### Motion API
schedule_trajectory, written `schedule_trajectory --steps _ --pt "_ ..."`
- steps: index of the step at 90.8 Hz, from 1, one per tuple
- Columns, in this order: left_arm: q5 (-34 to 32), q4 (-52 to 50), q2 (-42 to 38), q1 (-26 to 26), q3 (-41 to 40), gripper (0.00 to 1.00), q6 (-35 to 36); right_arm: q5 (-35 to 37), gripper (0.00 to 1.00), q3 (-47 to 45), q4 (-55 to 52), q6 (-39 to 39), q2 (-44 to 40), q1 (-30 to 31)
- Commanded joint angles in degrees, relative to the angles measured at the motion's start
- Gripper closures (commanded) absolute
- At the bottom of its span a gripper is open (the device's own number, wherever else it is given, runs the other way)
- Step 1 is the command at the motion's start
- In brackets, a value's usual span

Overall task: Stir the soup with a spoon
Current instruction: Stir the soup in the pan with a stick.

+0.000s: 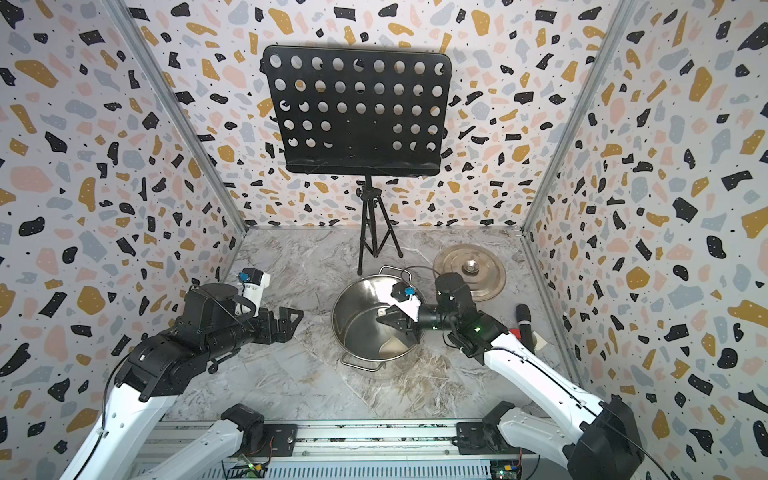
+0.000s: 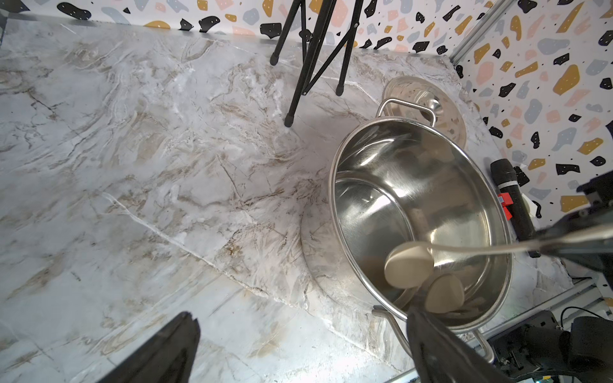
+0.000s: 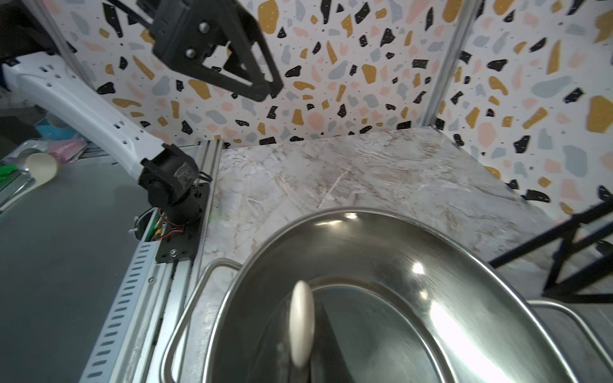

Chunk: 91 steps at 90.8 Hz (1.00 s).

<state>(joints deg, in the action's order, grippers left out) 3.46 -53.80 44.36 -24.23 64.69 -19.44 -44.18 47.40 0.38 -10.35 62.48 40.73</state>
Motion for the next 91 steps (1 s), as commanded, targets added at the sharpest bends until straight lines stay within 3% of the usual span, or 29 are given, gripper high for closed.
schedule_trajectory --steps 1,26,33,53,71,91 --pt "-0.9 2.9 -0.4 0.0 -0.4 0.01 0.8 0.0 1.0 5.0 2.8 0.4 3.6 4.9" --pt "-1.3 1.4 -2.1 0.0 -0.3 0.01 0.4 -0.2 1.0 15.5 7.4 -4.6 18.6 8.7" --pt "-1.2 0.8 -2.6 0.0 -0.3 0.01 0.5 0.5 1.0 18.8 5.8 -7.6 22.3 8.0" --pt "-1.0 0.3 -3.1 0.0 0.3 0.0 0.8 1.0 1.0 25.3 9.6 -6.0 29.9 3.1" --pt "-1.0 0.3 -2.7 0.0 1.0 0.01 0.8 4.5 1.0 24.0 12.3 -1.5 29.7 -3.2" --pt "-1.1 0.8 -2.8 0.0 0.3 0.01 0.8 6.3 1.0 15.8 10.2 -1.4 20.8 -10.4"
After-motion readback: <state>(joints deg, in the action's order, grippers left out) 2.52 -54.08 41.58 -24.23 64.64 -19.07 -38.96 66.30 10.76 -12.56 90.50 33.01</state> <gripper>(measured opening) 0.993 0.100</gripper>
